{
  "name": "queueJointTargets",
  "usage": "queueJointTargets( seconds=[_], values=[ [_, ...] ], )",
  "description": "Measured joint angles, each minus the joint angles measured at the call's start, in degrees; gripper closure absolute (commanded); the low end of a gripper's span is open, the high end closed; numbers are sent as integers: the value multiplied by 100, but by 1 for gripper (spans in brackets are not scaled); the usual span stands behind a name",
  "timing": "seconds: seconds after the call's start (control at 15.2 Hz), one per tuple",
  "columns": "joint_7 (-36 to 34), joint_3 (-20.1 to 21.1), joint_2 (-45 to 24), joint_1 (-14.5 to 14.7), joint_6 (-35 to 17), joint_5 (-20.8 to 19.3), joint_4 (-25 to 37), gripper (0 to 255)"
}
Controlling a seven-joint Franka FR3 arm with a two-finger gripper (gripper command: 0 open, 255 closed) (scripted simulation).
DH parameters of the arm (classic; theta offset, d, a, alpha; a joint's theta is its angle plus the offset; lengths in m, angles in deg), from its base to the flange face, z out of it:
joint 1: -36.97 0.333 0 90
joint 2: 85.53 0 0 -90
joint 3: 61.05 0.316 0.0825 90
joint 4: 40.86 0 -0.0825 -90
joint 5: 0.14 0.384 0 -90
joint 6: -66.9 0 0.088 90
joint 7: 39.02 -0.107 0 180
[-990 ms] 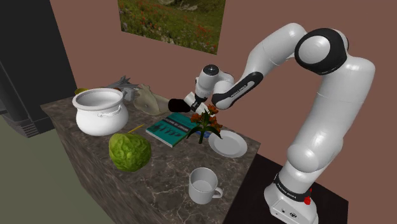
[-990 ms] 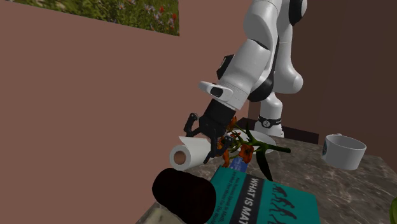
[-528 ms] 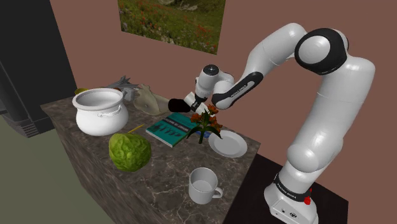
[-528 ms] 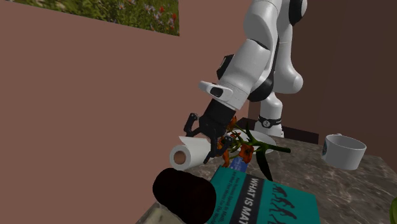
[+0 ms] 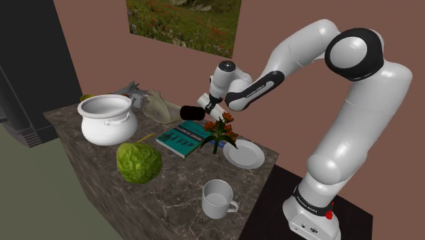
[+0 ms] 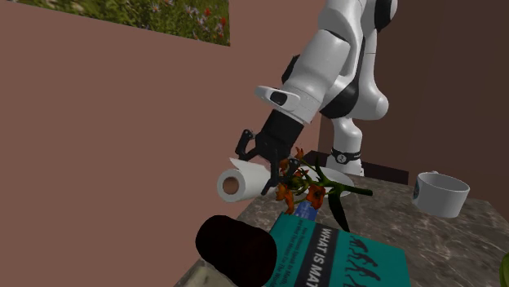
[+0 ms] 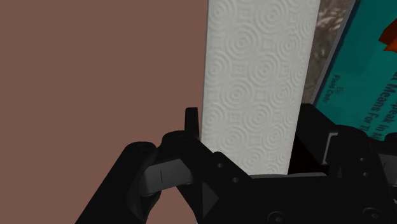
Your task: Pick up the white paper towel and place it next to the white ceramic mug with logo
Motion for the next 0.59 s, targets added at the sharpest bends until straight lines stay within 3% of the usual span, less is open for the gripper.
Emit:
queueJointTargets(
  seconds=[0.59],
  values=[
    [720, 69, 440, 20, 469, 758, 144, 255]
  ],
)
